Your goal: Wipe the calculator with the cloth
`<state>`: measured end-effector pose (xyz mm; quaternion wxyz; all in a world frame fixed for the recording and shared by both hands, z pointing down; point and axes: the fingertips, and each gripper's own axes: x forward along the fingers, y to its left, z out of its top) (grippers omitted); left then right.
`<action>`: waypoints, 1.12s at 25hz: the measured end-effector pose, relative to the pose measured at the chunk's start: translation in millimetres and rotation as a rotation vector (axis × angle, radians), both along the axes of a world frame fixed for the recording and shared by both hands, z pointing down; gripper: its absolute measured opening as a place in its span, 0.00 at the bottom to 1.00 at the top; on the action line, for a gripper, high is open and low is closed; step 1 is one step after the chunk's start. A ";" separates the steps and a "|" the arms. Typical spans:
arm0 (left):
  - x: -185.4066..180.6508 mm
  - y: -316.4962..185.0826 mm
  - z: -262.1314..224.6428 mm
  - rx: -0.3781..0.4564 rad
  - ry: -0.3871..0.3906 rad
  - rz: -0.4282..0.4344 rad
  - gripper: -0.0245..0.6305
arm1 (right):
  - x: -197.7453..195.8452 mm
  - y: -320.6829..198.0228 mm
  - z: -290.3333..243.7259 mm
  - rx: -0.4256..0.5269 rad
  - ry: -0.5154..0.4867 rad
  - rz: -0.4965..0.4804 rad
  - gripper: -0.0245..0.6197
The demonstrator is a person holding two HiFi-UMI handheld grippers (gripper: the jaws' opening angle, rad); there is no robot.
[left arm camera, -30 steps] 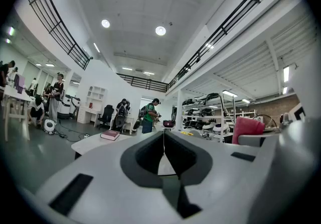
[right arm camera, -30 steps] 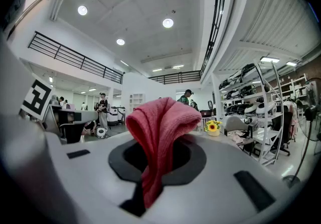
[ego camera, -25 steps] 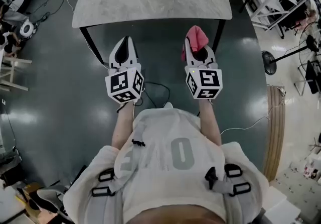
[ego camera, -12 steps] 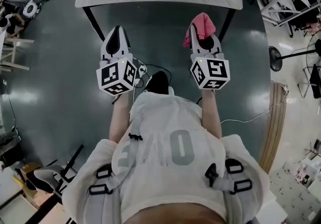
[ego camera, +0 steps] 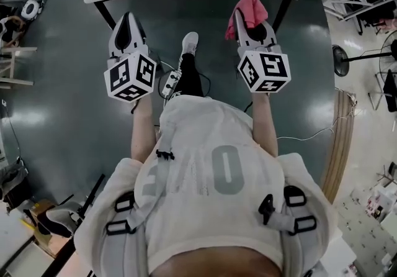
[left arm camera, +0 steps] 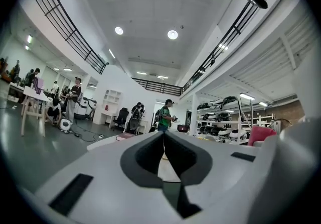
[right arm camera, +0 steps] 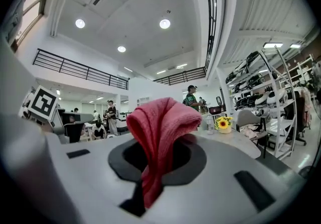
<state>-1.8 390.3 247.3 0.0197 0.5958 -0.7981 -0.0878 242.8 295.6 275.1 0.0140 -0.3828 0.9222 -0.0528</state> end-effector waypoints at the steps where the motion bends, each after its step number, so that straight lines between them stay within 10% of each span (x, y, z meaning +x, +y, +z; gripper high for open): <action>1: 0.6 -7.4 -1.9 0.008 -0.001 0.007 0.07 | 0.9 -6.0 -2.3 0.008 -0.001 0.004 0.12; 16: -54.1 -177.3 -10.8 0.014 0.028 0.138 0.07 | -62.6 -149.3 -1.1 -0.030 0.015 0.065 0.12; 22: -109.7 -277.8 -20.3 0.070 0.163 0.244 0.07 | -113.8 -230.6 -13.2 -0.041 0.038 0.094 0.12; 28: -153.8 -373.8 -22.3 0.045 0.101 0.296 0.07 | -158.4 -313.2 -15.4 -0.064 0.066 0.159 0.12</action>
